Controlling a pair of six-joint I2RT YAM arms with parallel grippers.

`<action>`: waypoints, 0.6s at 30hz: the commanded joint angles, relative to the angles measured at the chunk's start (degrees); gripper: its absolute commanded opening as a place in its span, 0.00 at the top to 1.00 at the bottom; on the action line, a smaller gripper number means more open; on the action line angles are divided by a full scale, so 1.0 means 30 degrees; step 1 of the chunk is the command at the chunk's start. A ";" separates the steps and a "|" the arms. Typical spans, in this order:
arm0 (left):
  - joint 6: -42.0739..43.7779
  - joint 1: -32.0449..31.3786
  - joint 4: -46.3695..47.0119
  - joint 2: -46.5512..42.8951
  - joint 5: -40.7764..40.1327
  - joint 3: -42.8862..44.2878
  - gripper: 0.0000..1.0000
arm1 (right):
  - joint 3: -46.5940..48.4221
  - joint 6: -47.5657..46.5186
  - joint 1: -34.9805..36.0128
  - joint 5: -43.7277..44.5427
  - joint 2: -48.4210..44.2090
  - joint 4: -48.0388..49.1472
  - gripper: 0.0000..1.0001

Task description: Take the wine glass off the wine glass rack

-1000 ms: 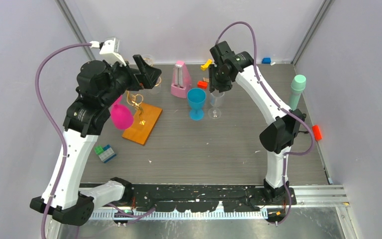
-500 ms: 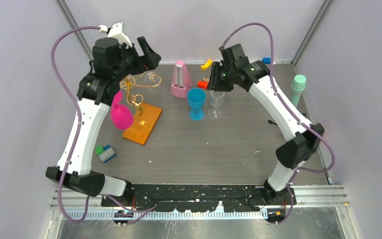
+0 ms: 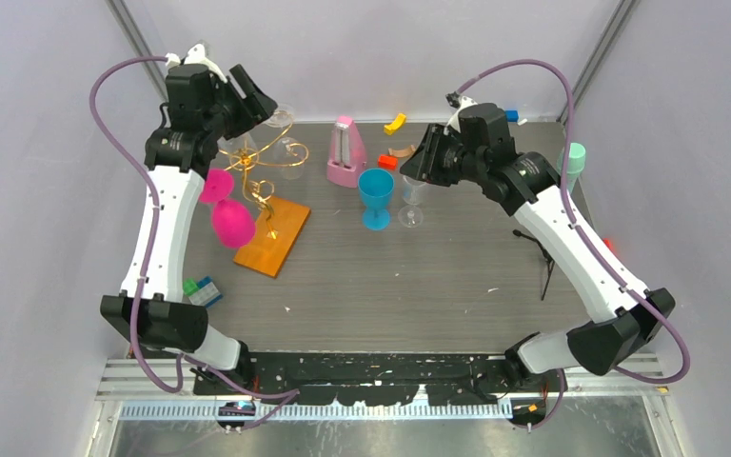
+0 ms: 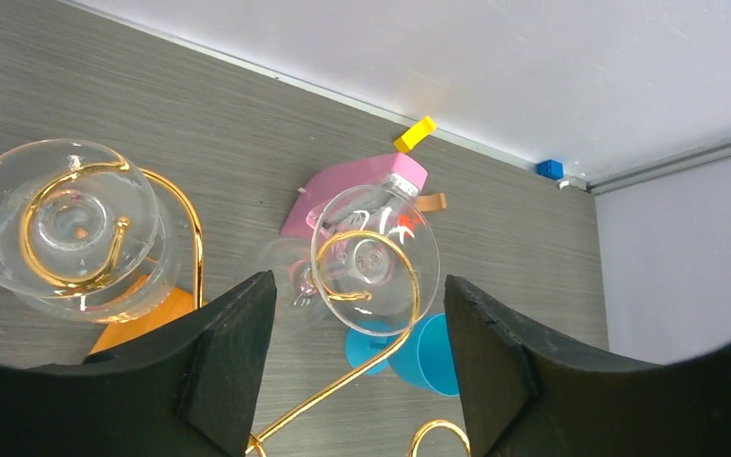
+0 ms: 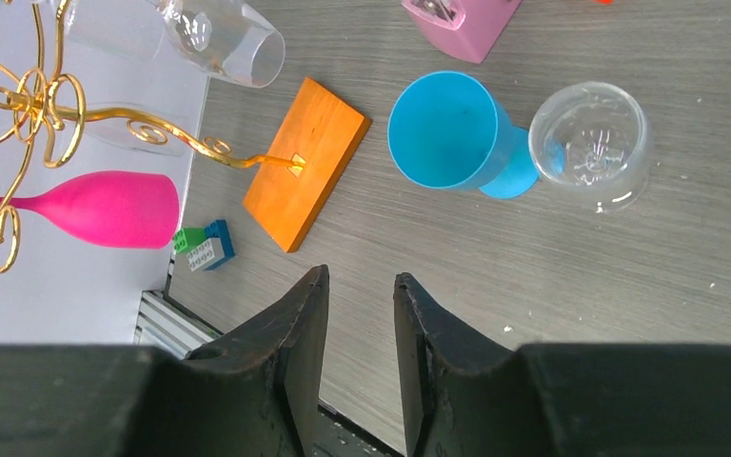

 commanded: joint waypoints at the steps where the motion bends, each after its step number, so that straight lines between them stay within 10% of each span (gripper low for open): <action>1: -0.0602 0.0761 0.0456 0.0366 0.1358 0.0617 0.34 | -0.0731 0.0701 -0.0016 -0.0367 -0.1295 0.1561 0.63; 18: -0.2445 0.2072 0.2777 0.1655 0.5799 -0.0575 0.48 | -0.1753 0.1542 -0.0005 0.0036 -0.2191 0.2013 0.66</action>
